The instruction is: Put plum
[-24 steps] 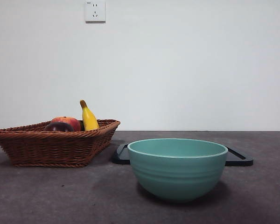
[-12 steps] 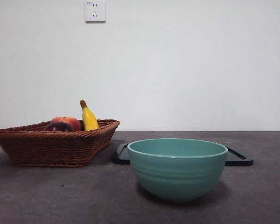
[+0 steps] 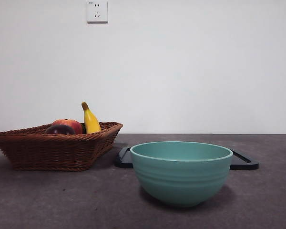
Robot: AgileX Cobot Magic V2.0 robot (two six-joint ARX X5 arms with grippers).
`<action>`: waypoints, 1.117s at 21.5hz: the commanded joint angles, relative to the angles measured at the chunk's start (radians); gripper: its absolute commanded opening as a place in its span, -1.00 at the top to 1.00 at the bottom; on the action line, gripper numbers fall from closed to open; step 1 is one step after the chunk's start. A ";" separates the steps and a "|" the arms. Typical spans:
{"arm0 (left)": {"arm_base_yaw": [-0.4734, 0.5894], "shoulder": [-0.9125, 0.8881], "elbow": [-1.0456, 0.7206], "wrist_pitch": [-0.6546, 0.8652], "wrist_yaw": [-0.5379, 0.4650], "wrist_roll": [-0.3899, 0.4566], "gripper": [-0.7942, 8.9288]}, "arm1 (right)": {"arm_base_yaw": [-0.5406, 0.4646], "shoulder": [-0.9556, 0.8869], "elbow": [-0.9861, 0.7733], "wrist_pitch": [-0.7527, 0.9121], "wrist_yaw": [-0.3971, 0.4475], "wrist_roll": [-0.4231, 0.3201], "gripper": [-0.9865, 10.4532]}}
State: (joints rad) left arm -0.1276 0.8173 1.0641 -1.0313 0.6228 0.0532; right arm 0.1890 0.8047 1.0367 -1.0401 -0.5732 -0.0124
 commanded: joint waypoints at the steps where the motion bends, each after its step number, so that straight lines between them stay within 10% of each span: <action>1: -0.010 0.006 0.023 -0.001 0.006 0.034 0.82 | 0.034 0.028 0.020 -0.013 -0.003 -0.034 0.81; 5: -0.010 0.006 0.023 0.000 0.004 0.040 0.77 | 0.052 0.037 0.020 -0.008 -0.003 -0.033 0.81; 9: -0.010 0.006 0.023 0.006 0.002 0.040 0.07 | 0.052 0.037 0.020 -0.008 -0.003 -0.025 0.43; 15: -0.010 0.007 0.023 0.009 -0.018 0.032 -0.25 | 0.052 0.037 0.020 -0.008 -0.003 -0.021 0.23; 24: -0.017 0.105 0.023 0.154 -0.082 -0.008 -0.17 | 0.052 0.037 0.020 -0.008 -0.003 -0.021 0.23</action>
State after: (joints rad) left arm -0.1425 0.9150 1.0641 -0.8837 0.5419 0.0563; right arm 0.2359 0.8364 1.0370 -1.0569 -0.5732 -0.0299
